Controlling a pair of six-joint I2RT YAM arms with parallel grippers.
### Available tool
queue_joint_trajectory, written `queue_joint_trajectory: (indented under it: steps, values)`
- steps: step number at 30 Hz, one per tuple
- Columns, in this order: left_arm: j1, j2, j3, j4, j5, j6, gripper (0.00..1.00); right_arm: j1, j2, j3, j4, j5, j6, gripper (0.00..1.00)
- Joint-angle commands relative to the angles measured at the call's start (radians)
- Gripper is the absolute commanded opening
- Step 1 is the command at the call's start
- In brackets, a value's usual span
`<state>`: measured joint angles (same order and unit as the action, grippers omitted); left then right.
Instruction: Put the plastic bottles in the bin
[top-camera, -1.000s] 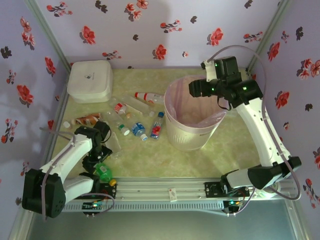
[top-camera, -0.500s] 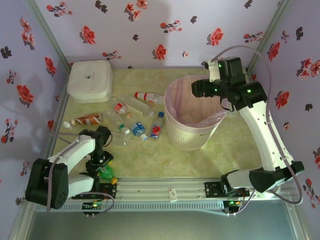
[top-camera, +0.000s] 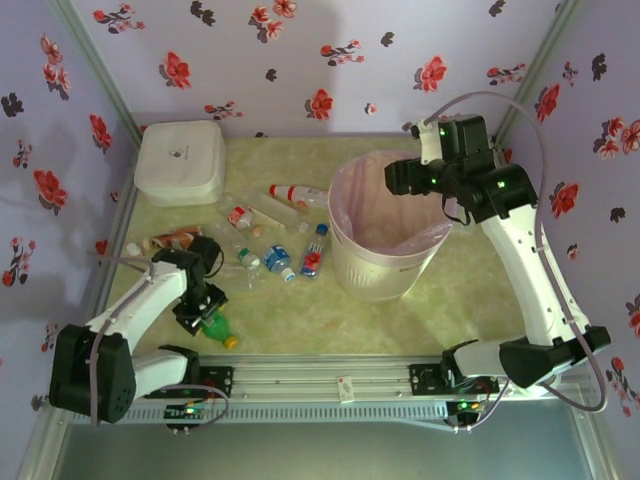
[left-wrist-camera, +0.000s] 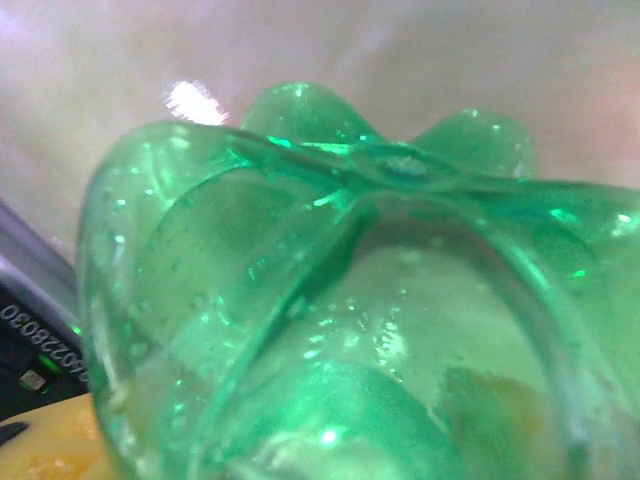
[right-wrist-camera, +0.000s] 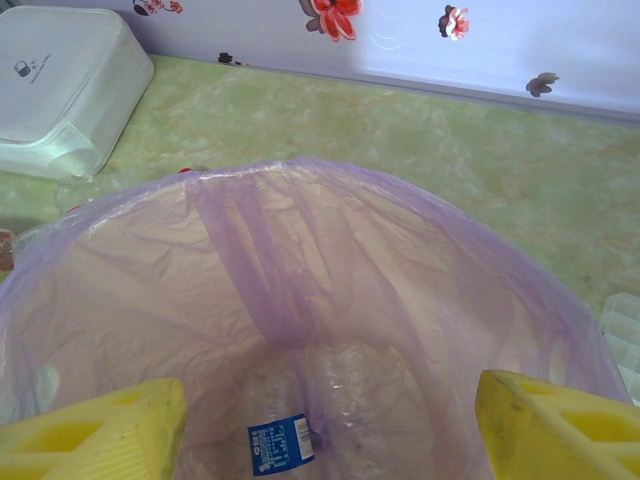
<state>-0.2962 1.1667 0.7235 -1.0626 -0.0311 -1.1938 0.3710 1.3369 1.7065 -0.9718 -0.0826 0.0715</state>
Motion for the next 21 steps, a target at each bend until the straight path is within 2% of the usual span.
queue_joint_trajectory:
  steps: [1, 5, 10, 14, 16, 17, 21]
  values:
    - [0.006, -0.027, 0.109, -0.026, -0.06, 0.088, 0.58, -0.007, -0.011, -0.014, -0.017, -0.012, 0.022, 0.77]
    - [0.007, 0.004, 0.252, -0.028, -0.116, 0.188, 0.54, -0.007, -0.028, -0.039, -0.003, -0.04, 0.038, 0.77]
    - [0.006, 0.054, 0.417, 0.041, -0.161, 0.335, 0.41, -0.007, -0.059, -0.058, 0.005, -0.084, 0.063, 0.77]
    - [0.009, 0.019, 0.394, 0.343, -0.013, 0.453, 0.26, -0.007, -0.083, -0.07, 0.037, -0.148, 0.095, 0.77]
    - [0.011, 0.029, 0.403, 0.419, 0.033, 0.492, 0.11, -0.007, -0.087, -0.067, 0.04, -0.162, 0.111, 0.77]
    - [0.014, 0.045, 0.419, 0.434, 0.05, 0.519, 0.07, -0.007, -0.087, -0.062, 0.038, -0.175, 0.117, 0.77]
    - [0.013, 0.102, 0.491, 0.499, 0.145, 0.596, 0.03, -0.003, -0.076, -0.025, 0.042, -0.252, 0.123, 0.77]
